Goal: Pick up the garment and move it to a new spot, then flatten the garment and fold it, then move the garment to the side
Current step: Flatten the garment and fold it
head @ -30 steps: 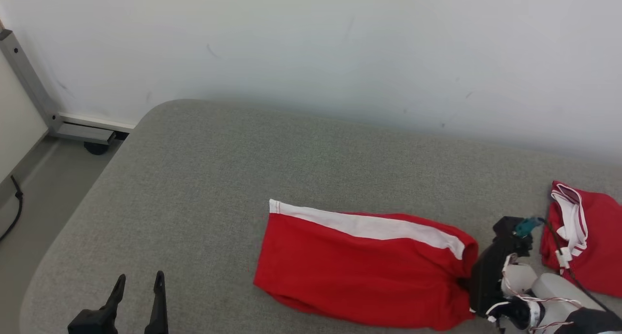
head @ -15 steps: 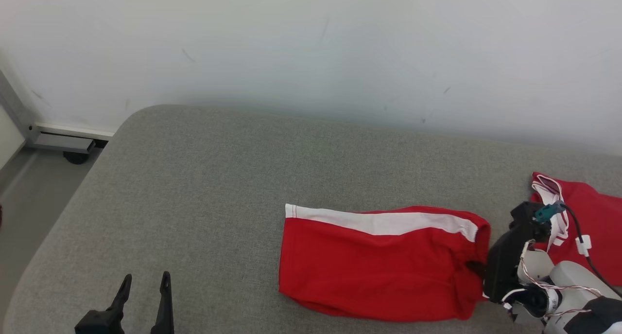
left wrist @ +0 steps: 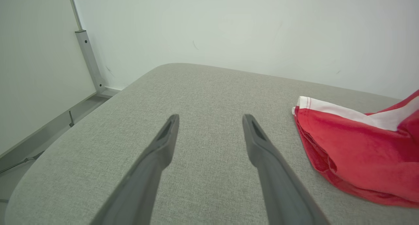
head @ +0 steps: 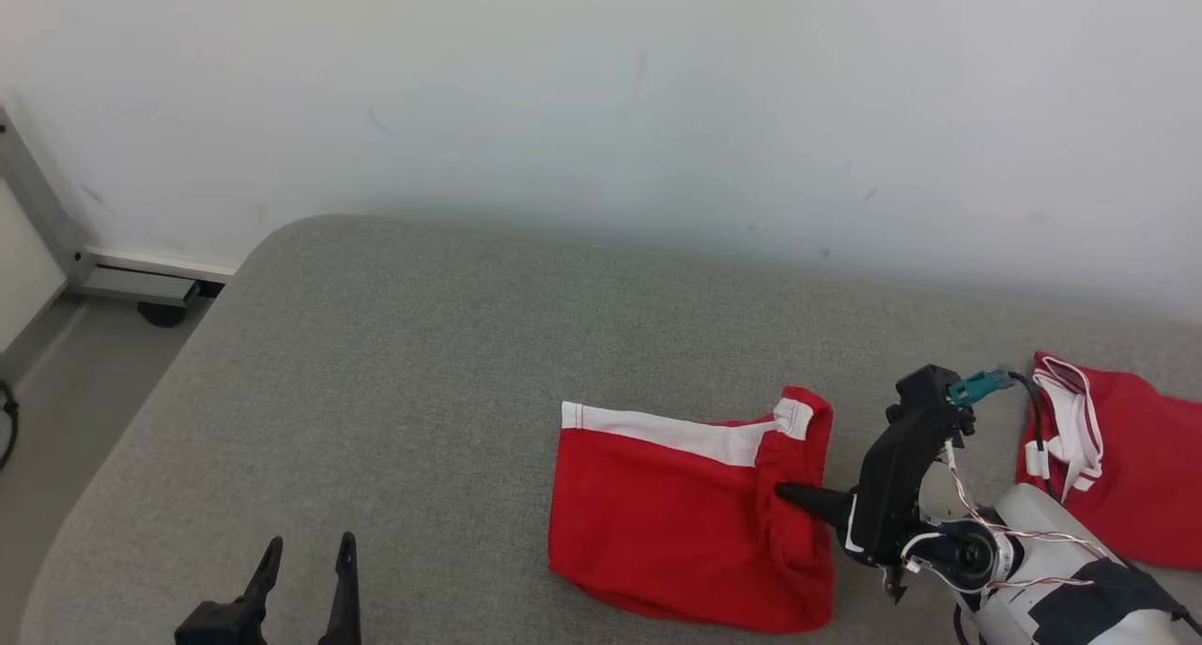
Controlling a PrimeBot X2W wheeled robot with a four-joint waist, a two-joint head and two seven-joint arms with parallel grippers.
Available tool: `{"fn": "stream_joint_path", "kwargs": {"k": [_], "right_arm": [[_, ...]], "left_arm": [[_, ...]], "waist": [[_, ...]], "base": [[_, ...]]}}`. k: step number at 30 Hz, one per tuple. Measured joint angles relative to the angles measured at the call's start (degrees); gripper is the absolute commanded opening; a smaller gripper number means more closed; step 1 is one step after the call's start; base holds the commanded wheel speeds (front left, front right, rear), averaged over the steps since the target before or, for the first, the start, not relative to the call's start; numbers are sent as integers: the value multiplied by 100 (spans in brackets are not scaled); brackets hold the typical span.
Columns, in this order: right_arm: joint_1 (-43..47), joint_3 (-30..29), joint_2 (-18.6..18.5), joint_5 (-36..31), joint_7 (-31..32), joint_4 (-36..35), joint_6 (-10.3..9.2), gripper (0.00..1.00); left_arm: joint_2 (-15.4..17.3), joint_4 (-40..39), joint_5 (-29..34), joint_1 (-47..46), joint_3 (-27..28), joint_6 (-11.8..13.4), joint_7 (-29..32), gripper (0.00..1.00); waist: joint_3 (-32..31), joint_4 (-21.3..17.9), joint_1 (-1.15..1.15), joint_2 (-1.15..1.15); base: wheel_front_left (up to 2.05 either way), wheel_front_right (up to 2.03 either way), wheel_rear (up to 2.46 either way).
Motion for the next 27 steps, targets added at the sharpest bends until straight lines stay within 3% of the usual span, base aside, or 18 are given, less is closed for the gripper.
{"fn": "stream_joint_path", "kwargs": {"k": [5,10,16,27], "right_arm": [[-5,16,135,14,105,-59,-22,0],[-113,41,294,-2,158,85,-398,0],[-386,66,438,-52,203,274,-667,0],[-656,216,703,-122,259,690,-894,0]], "left_arm": [[-31,71,0,-1,-64,-7,34,100],[-85,130,0,-1,-122,-10,51,100],[-212,197,0,-25,-250,-108,58,100],[-320,357,9,-162,-360,-199,98,100]], "waist": [[-18,107,0,0],[-19,229,0,0],[-18,391,0,0],[-9,681,0,0]], "base": [[0,0,0],[0,0,0],[0,0,0],[0,0,0]]}}
